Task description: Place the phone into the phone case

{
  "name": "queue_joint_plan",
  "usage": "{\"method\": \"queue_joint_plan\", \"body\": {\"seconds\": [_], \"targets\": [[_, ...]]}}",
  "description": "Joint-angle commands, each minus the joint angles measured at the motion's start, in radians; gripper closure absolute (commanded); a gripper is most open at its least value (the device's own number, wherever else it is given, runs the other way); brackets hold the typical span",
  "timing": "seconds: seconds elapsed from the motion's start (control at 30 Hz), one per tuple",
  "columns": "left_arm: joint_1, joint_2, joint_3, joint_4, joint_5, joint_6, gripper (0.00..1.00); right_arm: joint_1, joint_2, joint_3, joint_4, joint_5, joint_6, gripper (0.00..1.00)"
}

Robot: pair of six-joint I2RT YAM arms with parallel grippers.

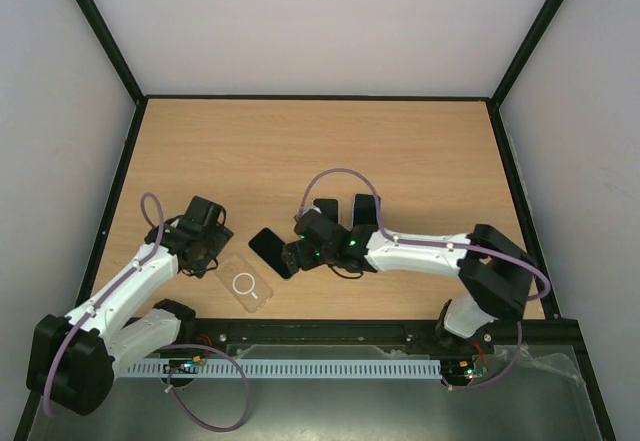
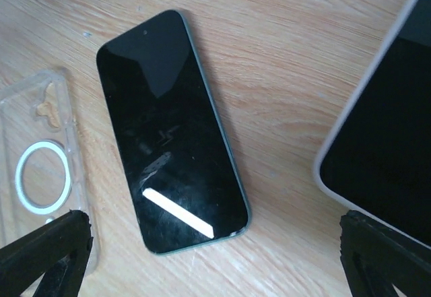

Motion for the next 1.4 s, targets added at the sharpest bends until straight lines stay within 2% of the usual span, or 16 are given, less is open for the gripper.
{"method": "queue_joint_plan", "body": {"seconds": [0.0, 0.17, 0.33, 0.63, 1.03, 1.37], "targets": [[0.006, -0.037, -0.052, -0.03, 0.083, -0.108, 0.13, 0.029, 0.107, 0.081, 0.006, 0.07, -0.055, 0.02], [0.008, -0.121, -0.088, -0.079, 0.081, -0.165, 0.13, 0.053, 0.216, 0.152, -0.018, 0.085, -0.073, 0.02], [0.008, -0.194, -0.161, -0.05, 0.132, -0.208, 0.13, 0.073, 0.305, 0.214, -0.024, 0.08, -0.092, 0.0], [0.008, -0.191, -0.231, -0.003, 0.208, -0.22, 0.13, 0.075, 0.436, 0.32, -0.08, 0.098, -0.151, 0.03], [0.007, -0.195, -0.272, 0.086, 0.254, -0.239, 0.15, 0.074, 0.448, 0.286, -0.099, 0.211, -0.132, 0.17], [-0.007, -0.146, -0.309, 0.209, 0.294, -0.273, 0.15, 0.074, 0.428, 0.236, -0.1, 0.233, -0.103, 0.21]]}}
